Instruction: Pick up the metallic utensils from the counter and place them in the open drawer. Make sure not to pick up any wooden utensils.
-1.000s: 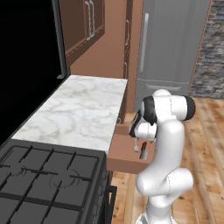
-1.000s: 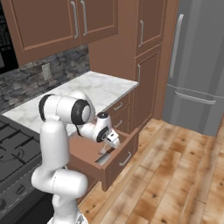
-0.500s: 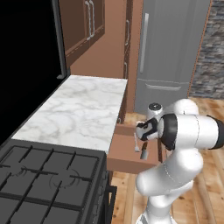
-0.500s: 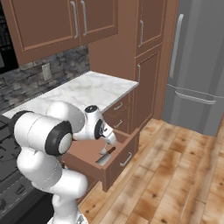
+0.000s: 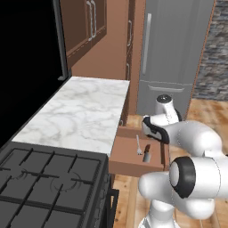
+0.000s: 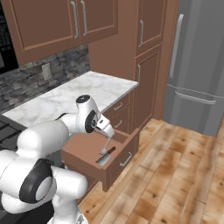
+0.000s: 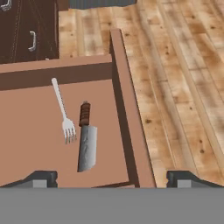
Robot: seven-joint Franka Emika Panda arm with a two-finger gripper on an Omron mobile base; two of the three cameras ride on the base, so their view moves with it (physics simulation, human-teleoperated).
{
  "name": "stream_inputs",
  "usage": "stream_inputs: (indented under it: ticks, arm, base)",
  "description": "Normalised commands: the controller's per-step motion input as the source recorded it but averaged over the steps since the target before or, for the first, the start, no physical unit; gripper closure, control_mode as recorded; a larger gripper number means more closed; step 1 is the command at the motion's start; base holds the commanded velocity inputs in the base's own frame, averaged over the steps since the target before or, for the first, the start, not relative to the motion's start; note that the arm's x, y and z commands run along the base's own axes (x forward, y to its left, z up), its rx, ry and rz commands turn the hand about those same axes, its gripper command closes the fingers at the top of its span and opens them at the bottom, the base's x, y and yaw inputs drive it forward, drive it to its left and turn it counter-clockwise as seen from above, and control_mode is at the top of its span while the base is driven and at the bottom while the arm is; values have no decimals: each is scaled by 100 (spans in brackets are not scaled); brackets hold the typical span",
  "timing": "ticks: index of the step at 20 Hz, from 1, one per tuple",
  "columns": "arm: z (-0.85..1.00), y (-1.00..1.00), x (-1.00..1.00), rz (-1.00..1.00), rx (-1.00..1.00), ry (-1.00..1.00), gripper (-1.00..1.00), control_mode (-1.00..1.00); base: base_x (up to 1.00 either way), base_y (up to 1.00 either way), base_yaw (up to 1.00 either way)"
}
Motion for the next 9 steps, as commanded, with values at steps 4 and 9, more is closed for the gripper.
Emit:
stream_inputs:
  ticks: [4, 9]
  arm:
    - [100, -31, 0, -9, 9, 22, -100, -100]
    - [53, -29, -13, -8, 37, 11, -100, -100]
  base:
    - [0, 0, 0]
    - [0, 0, 0]
